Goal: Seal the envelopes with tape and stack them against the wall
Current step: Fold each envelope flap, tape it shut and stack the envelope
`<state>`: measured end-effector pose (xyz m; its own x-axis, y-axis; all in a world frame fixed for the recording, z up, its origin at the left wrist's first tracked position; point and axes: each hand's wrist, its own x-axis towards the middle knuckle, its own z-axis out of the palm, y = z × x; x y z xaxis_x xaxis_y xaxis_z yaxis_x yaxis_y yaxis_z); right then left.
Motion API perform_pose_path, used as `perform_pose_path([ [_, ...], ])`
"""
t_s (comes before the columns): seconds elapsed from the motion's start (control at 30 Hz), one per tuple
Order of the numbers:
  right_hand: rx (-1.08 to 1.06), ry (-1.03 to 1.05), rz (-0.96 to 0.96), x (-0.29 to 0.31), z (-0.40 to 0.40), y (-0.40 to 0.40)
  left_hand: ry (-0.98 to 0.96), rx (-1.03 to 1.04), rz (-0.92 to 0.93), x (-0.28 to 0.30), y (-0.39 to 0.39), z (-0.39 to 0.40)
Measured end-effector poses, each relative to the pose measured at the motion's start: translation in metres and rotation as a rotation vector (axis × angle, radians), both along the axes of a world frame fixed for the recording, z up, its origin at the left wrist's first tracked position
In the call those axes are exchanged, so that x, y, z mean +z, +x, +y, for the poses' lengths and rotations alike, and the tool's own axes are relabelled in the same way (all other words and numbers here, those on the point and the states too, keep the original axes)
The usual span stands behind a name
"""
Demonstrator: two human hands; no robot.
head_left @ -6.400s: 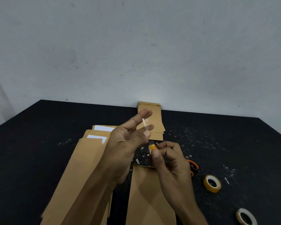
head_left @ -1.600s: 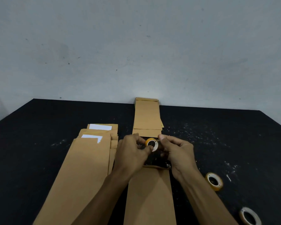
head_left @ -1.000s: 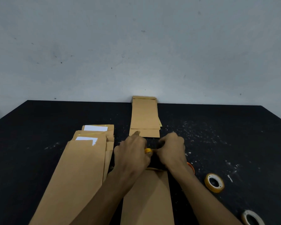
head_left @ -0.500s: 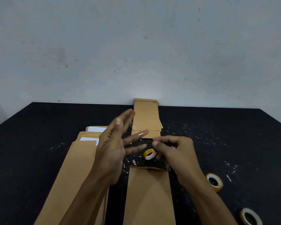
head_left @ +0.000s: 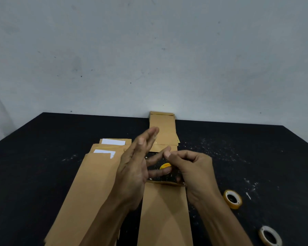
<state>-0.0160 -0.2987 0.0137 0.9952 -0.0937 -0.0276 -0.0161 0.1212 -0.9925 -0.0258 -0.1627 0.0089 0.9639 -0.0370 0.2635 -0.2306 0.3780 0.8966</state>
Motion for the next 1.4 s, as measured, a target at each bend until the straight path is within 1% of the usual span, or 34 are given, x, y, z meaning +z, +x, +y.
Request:
perform_pose_path([
  [0.1,0.027,0.029,0.0,0.002,-0.001,-0.001,-0.015,-0.018,0.034,0.002,-0.001,0.003],
  [0.2,0.057,0.14,0.005,0.009,-0.006,-0.004,0.199,0.06,0.012,0.0,-0.001,0.008],
  [0.3,0.177,0.277,0.012,0.022,-0.013,-0.005,0.385,0.112,-0.039,-0.007,-0.003,0.011],
  [0.37,0.255,0.358,0.026,0.026,-0.015,-0.004,0.595,0.143,-0.085,-0.016,-0.004,0.012],
  [0.43,0.269,0.34,0.007,0.025,-0.016,-0.004,0.864,0.205,-0.14,-0.023,-0.004,0.011],
  [0.47,0.266,0.307,-0.006,0.022,-0.015,-0.005,0.968,0.246,-0.153,-0.025,-0.005,0.011],
  [0.53,0.262,0.249,-0.035,0.016,-0.015,-0.005,1.133,0.317,-0.143,-0.024,-0.004,0.012],
  [0.6,0.258,0.264,-0.074,0.012,-0.017,-0.006,1.328,0.386,-0.108,-0.021,-0.002,0.016],
  [0.63,0.255,0.287,-0.095,0.012,-0.019,-0.005,1.368,0.408,-0.071,-0.02,-0.001,0.018],
  [0.67,0.253,0.297,-0.112,0.012,-0.021,-0.005,1.297,0.415,-0.034,-0.018,-0.001,0.02],
  [0.7,0.26,0.296,-0.12,0.013,-0.023,-0.005,1.082,0.407,0.007,-0.015,-0.002,0.021],
  [0.73,0.275,0.295,-0.124,0.013,-0.024,-0.004,0.791,0.385,0.074,-0.01,-0.004,0.02],
  [0.77,0.29,0.298,-0.123,0.013,-0.025,-0.004,0.533,0.318,0.185,-0.004,-0.005,0.019],
  [0.8,0.309,0.301,-0.121,0.012,-0.026,-0.004,0.347,0.23,0.293,0.002,-0.006,0.018],
  [0.83,0.327,0.303,-0.116,0.01,-0.026,-0.003,0.249,0.152,0.365,0.006,-0.005,0.018],
  [0.9,0.354,0.298,-0.1,0.007,-0.025,-0.003,0.189,0.058,0.42,0.008,-0.004,0.017],
  [0.97,0.366,0.305,-0.083,0.003,-0.023,-0.002,0.149,0.017,0.446,0.008,-0.003,0.017],
  [1.03,0.362,0.307,-0.072,-0.002,-0.023,0.0,0.115,0.011,0.467,0.005,-0.001,0.02],
  [1.1,0.353,0.291,-0.067,-0.005,-0.024,0.002,0.123,0.015,0.453,0.002,0.0,0.022],
  [1.2,0.356,0.225,-0.033,-0.004,-0.026,0.003,0.13,0.057,0.445,-0.005,0.002,0.024],
  [1.27,0.358,0.107,0.029,-0.001,-0.029,0.002,0.235,0.149,0.441,-0.009,0.004,0.023],
  [1.33,0.323,-0.079,0.114,0.001,-0.033,0.002,0.357,0.227,0.438,-0.014,0.005,0.021],
  [1.4,0.25,-0.243,0.18,-0.002,-0.036,0.004,0.387,0.264,0.447,-0.018,0.005,0.018],
])
